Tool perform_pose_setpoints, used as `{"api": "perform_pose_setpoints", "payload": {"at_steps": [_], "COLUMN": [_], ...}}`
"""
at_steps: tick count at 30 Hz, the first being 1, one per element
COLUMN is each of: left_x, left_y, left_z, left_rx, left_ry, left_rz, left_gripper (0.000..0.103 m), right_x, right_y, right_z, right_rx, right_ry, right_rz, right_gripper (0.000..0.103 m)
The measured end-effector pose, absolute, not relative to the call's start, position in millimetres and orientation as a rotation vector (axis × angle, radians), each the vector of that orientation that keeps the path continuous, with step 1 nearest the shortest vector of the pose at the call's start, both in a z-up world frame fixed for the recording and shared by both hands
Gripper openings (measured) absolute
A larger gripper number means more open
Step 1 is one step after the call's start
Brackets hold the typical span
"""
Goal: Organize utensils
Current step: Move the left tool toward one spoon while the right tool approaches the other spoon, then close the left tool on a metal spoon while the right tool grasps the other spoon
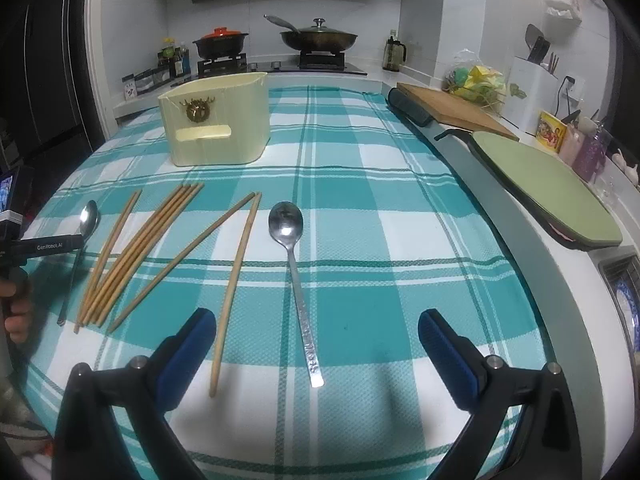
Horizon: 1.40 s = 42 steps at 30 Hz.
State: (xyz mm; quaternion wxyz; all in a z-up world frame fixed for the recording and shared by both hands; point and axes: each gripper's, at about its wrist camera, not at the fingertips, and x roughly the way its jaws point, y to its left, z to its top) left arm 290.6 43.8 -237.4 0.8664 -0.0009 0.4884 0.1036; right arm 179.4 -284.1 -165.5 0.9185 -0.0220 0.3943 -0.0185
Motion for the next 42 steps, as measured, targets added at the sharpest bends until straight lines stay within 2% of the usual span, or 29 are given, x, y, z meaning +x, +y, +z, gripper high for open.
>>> {"api": "perform_pose_setpoints", "payload": {"at_steps": [5, 13, 24, 28, 31, 33, 35, 37, 42], "left_x": [294, 296, 330, 334, 335, 335, 336, 335, 322], "left_y": [49, 71, 53, 59, 49, 43, 38, 35, 39], "left_z": [-235, -236, -237, -238, -237, -236, -233, -232, -223], "left_rx": [0.047, 0.055, 0.069, -0.032, -0.013, 0.001, 0.023, 0.049, 0.038], "left_ry": [1.015, 1.049, 1.049, 1.071, 1.042, 1.016, 0.994, 0.978, 0.939], "left_rz": [0.194, 0.161, 0.082, 0.060, 0.054, 0.024, 0.000, -0.003, -0.024], "left_gripper": [0.103, 0.103, 0.102, 0.092, 0.084, 0.070, 0.041, 0.041, 0.041], "right_x": [221, 277, 316, 326, 327, 324, 322, 321, 318], "right_y": [-289, -279, -275, -280, -275, -266, -264, -265, -274], "right_z": [-186, -219, -224, -221, -222, -224, -224, -223, -216], "right_rx": [-0.062, -0.082, -0.089, -0.055, -0.067, -0.120, -0.121, -0.122, -0.068], "right_ry": [0.898, 0.973, 0.949, 0.949, 0.943, 0.930, 0.909, 0.882, 0.851], "right_rz": [0.032, 0.132, 0.178, 0.163, 0.163, 0.142, 0.125, 0.089, 0.103], "right_gripper": [0.102, 0.091, 0.089, 0.071, 0.070, 0.070, 0.062, 0.036, 0.036]}}
